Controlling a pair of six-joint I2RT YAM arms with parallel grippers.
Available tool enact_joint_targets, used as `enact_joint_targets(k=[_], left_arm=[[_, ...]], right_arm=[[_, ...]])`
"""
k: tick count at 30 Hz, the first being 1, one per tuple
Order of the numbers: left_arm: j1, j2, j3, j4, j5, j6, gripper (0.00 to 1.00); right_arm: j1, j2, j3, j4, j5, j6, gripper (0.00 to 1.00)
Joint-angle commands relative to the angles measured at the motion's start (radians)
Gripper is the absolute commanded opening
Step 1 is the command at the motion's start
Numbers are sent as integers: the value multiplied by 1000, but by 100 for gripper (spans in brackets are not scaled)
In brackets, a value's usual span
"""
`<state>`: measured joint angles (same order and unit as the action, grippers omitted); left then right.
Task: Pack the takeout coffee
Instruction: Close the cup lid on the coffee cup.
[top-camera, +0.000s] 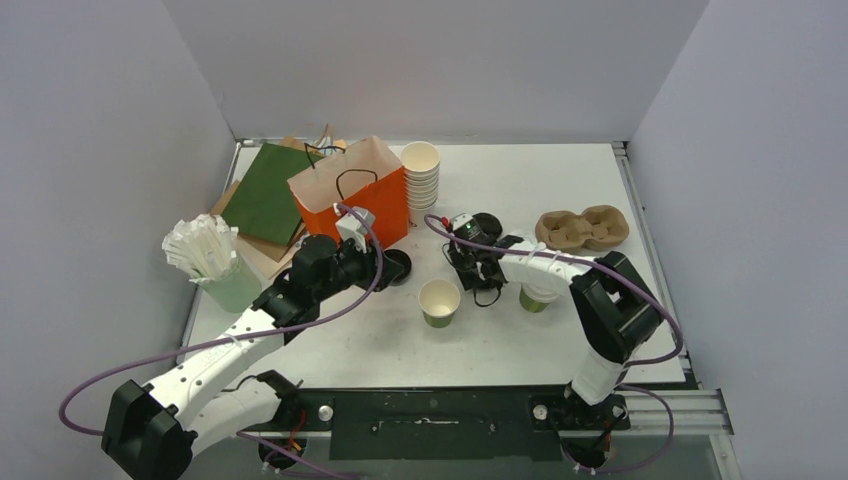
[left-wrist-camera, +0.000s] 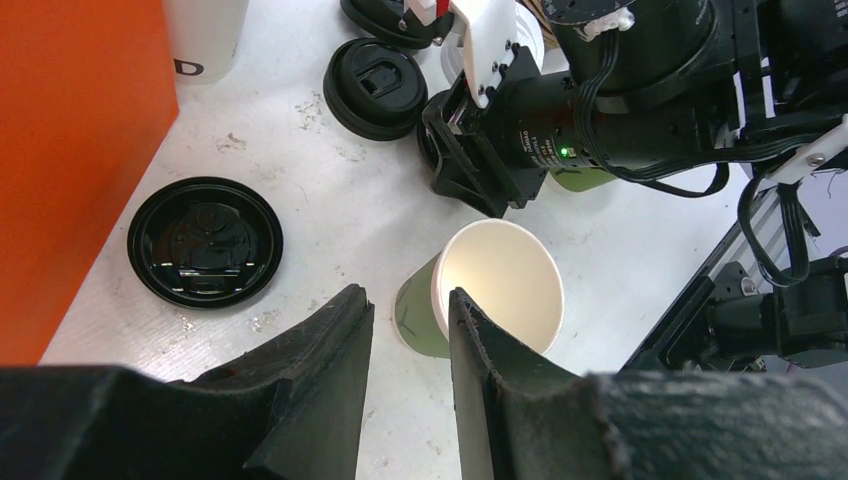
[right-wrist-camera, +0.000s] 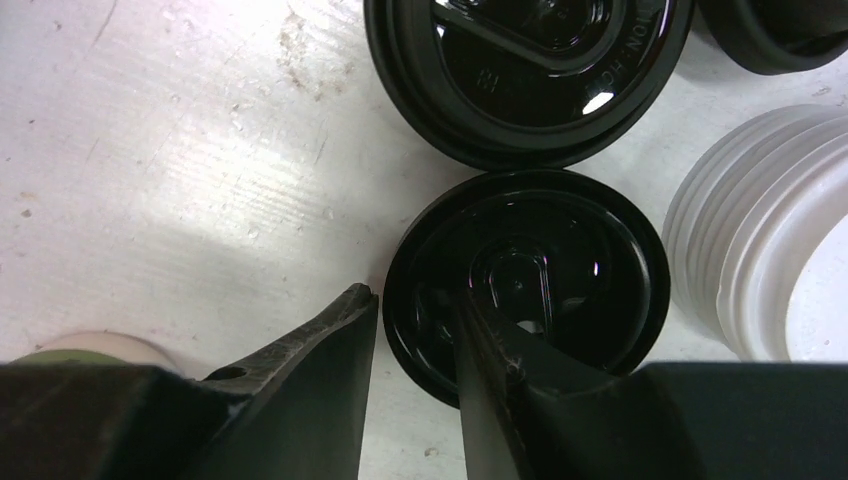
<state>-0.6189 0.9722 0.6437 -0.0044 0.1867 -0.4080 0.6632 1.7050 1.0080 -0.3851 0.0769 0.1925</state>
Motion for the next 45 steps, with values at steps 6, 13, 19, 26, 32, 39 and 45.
enact_joint_targets(k=[6, 13, 19, 26, 32, 39, 45], left_arm=[[6, -14, 41, -31, -15, 26, 32], [6, -18, 63, -38, 12, 29, 32], [5, -19, 66, 46, 108, 27, 37], [-1, -74, 12, 249, 166, 6, 82], [-63, -122, -85, 499, -14, 60, 89], [-266, -1, -25, 657, -256, 294, 91], [-364, 66, -34, 855, -460, 477, 93]], right_arm=[[26, -28, 52, 8, 86, -20, 14], [15, -216, 103, -48, 23, -5, 9], [-49, -391, 141, -63, -214, 43, 8], [-233, -534, 68, 308, -700, 377, 8], [-231, -525, -107, 971, -716, 913, 11], [-140, -410, -98, 1311, -681, 1118, 6], [-63, -411, -126, 1375, -557, 1129, 6]])
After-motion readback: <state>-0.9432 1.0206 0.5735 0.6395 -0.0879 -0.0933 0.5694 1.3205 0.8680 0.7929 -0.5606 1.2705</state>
